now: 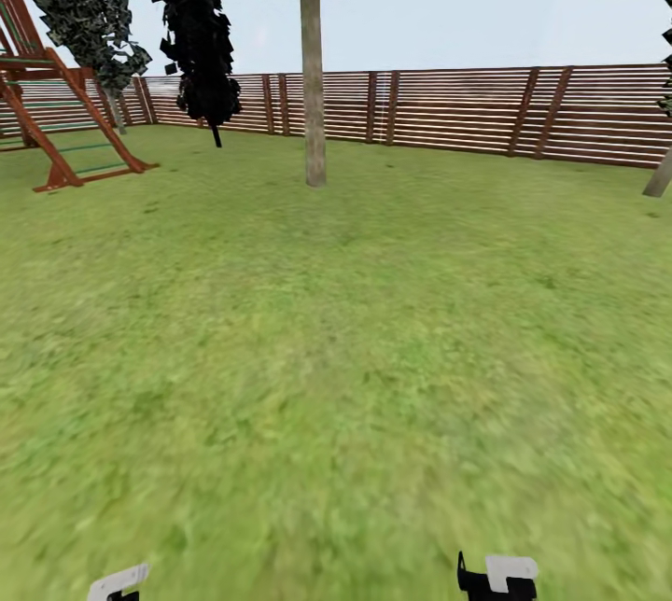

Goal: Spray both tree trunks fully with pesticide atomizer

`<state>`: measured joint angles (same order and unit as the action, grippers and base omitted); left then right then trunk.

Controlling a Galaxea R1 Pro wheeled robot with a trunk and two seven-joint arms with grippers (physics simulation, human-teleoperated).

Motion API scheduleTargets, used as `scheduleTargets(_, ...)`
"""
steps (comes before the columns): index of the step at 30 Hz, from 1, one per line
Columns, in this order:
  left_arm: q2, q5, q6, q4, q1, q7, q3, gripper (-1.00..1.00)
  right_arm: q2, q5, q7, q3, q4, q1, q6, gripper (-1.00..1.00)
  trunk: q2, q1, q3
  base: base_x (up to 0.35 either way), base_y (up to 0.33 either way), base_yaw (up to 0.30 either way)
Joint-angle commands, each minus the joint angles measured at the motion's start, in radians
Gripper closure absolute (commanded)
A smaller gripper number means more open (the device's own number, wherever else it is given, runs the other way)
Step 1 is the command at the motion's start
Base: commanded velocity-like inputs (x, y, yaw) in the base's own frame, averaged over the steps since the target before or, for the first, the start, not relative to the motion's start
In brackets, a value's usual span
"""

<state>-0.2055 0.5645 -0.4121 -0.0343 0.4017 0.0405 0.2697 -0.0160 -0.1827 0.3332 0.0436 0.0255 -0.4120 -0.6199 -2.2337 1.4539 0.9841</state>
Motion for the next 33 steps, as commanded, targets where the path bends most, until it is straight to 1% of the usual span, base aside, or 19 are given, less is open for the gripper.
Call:
scheduleTargets(1,0.0,0.003,-0.002,0.0,0.0,0.004,0.009,1.0,0.0,-0.011,0.006,0.005,-0.001,-0.001,-0.001,-1.0,0.0,0.0,0.001,0.338,0.0,0.0)
scheduleTargets(5,0.001,0.0,-0.002,0.0,0.0,0.003,0.009,1.0,0.0,-0.012,0.006,0.003,0.005,-0.001,-0.003,-1.0,0.0,0.0,0.001,0.338,0.0,0.0)
scheduleTargets(9,0.0,-0.001,-0.002,0.001,0.0,0.003,0.009,1.0,0.001,-0.01,0.005,0.003,0.04,-0.001,-0.005,-1.0,0.0,0.0,0.001,0.338,0.0,0.0)
scheduleTargets(15,0.0,-0.002,-0.002,0.001,0.0,0.004,0.01,1.0,-0.008,-0.015,0.004,0.001,0.036,-0.001,-0.004,-1.0,0.0,0.0,0.001,0.339,0.0,0.0)
scheduleTargets(30,0.001,-0.002,-0.002,0.001,0.0,0.004,0.01,1.0,-0.008,-0.014,0.004,0.001,0.036,-0.001,-0.004,-1.0,0.0,0.0,0.001,0.338,0.0,0.0)
scheduleTargets(33,0.001,-0.002,-0.002,0.001,0.0,0.004,0.01,1.0,-0.007,-0.014,0.004,0.001,0.036,-0.001,-0.004,-1.0,0.0,0.0,0.001,0.338,0.0,0.097)
